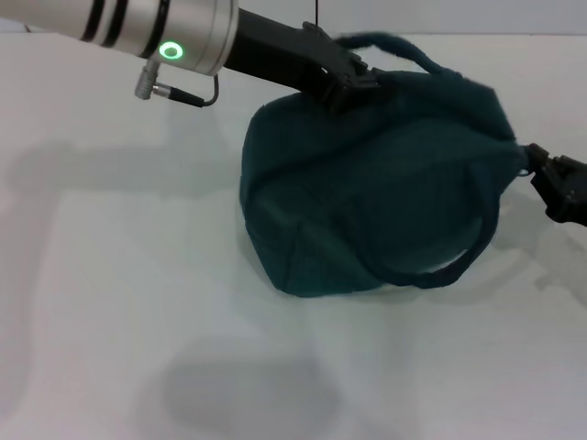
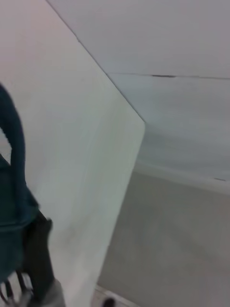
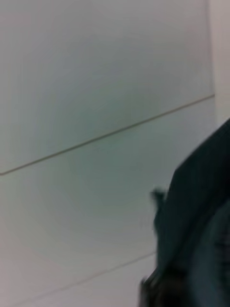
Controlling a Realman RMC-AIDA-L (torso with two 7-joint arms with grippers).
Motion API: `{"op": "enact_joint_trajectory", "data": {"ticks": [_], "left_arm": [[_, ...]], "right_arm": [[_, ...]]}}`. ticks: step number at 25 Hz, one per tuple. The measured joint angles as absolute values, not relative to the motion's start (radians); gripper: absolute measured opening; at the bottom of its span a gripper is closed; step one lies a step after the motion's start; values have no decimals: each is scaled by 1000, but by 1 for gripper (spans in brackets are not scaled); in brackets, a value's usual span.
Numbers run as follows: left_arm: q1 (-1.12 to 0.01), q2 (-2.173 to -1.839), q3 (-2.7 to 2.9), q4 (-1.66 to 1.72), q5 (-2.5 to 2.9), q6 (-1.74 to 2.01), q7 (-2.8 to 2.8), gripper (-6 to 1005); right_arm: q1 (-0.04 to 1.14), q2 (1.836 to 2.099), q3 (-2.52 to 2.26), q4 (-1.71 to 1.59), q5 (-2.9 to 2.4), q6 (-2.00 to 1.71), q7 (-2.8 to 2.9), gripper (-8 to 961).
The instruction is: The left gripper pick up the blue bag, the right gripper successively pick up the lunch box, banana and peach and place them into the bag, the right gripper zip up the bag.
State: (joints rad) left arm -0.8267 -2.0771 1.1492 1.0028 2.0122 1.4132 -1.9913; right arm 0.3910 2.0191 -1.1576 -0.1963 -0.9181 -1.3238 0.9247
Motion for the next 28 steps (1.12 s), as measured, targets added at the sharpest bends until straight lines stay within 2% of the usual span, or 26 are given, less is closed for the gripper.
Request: {"op": "enact_joint_trajectory", "data": {"ticks": [18,23,28], "left_arm": [[-827,-2073,1049,942,1992,1503,-1987,43],[-824,-2081,1049,939,1984,1499,-1985,69],[-806,-2083,1049,939,1927,1499,-1963,154]], "right_arm": [[391,2023,-1176,-182,-925,-1315,931,17],[377,2023,-1174,-180,-919,-1370,935,17],[367,2021,-1166,-179,-913,-1371,950,67]]}}
